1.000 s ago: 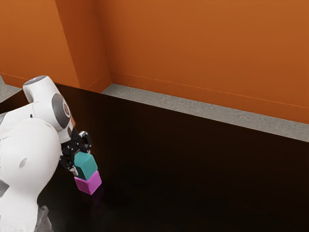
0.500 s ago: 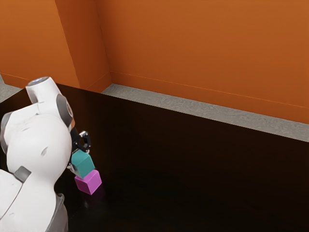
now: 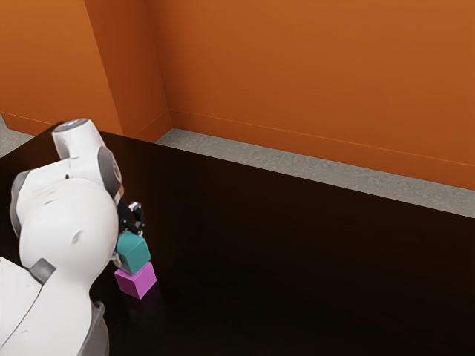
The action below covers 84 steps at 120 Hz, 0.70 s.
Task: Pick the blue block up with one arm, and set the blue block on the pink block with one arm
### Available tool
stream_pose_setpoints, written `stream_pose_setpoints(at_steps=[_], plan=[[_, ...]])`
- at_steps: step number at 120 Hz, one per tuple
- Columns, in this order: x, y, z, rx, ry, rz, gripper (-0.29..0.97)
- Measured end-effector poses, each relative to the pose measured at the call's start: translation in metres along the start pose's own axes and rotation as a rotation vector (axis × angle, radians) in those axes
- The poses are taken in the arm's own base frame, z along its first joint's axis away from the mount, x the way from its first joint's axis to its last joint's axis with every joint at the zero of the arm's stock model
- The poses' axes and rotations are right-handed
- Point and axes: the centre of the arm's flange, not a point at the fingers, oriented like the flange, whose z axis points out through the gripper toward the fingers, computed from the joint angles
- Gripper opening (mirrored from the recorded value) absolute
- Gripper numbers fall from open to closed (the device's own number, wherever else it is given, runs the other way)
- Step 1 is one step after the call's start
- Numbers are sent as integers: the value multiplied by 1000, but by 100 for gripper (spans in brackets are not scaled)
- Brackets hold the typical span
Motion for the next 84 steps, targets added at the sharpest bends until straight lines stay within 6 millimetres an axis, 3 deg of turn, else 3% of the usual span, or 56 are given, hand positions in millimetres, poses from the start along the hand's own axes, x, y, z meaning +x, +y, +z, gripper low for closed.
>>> stream_pose_setpoints(at_steps=[84], plan=[[3, 4, 9, -23, -6, -118, 39]])
